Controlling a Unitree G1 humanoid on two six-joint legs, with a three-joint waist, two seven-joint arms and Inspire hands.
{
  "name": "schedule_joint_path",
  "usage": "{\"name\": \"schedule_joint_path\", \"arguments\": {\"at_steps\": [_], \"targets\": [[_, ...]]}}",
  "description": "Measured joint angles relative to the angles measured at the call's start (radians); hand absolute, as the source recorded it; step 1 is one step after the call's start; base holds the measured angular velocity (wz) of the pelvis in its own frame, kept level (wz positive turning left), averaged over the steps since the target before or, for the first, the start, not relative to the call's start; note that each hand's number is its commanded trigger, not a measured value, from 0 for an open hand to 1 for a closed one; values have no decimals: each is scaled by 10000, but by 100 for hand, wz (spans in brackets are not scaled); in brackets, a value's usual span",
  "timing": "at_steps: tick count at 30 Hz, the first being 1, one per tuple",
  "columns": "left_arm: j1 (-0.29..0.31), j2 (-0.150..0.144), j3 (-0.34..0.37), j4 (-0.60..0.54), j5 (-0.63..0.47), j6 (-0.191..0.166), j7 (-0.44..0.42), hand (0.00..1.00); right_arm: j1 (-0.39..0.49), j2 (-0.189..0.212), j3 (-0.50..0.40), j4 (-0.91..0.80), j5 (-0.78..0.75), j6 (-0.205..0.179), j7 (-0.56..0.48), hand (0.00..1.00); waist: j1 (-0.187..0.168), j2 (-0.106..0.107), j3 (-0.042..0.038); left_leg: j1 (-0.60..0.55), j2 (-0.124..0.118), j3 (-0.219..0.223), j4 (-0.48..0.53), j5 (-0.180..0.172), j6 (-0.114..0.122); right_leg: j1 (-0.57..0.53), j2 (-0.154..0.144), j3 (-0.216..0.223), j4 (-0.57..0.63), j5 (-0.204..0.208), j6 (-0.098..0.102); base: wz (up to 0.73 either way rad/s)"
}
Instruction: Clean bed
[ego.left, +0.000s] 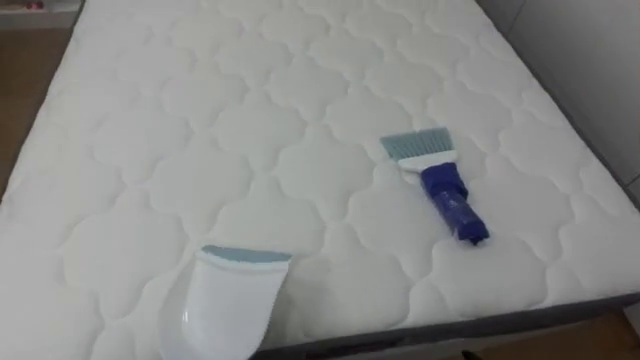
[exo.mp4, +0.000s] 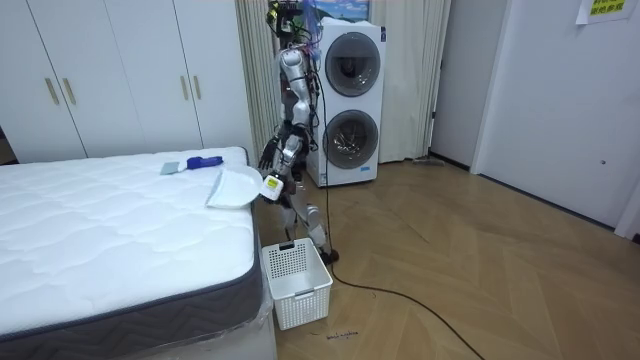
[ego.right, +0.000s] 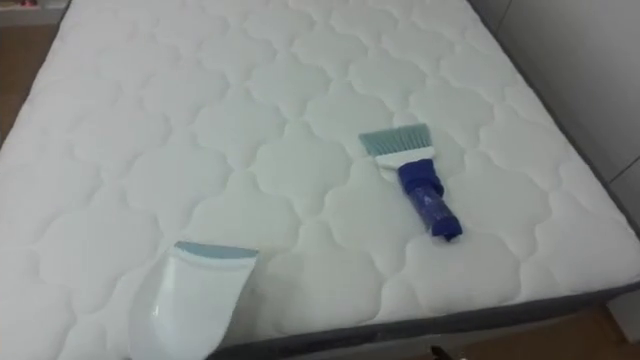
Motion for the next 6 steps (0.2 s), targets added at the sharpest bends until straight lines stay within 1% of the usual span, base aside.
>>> {"name": "schedule_joint_path", "arguments": {"at_steps": [1, 2, 3, 4, 5, 6], "targets": [[45, -16, 207, 122, 10, 123, -10, 0, 27, 0, -18, -1, -13, 139, 27, 0, 9, -31, -16, -3, 10, -1, -2, -18, -28, -6, 12, 2, 1, 12, -11, 0], [74, -23, 316, 155, 20, 183, -17, 0, 44, 1, -65, 0, -50, 197, 65, 0, 8, -48, -19, 1, 26, 3, -14, -38, -58, -5, 36, 13, 8, 22, -16, 3], [155, -47, 582, 297, 23, 247, -23, 0, 96, 4, -169, -9, -125, 335, 159, 0, 43, -42, -22, 18, 83, 24, -85, -149, -114, -3, 171, 18, 24, 29, -22, -4], [252, -67, 882, 374, 89, 398, -12, 0, 142, 20, -295, -2, -240, 502, 293, 0, 79, -64, -44, 44, 182, 90, -55, -229, -161, 15, 229, 92, 41, 32, -27, -8], [330, -86, 1035, 419, 107, 487, 1, 0, 160, 21, -314, 18, -298, 585, 336, 0, 92, -81, -52, 62, 208, 125, -29, -241, -173, 24, 240, 95, 83, 14, -51, -13], [479, -123, 1267, 500, 110, 694, 33, 0, 159, 18, -326, 151, -466, 760, 387, 0, 97, -103, -41, 117, 235, 170, 84, -320, -214, 10, 237, 109, 297, -119, -83, -5]]}}
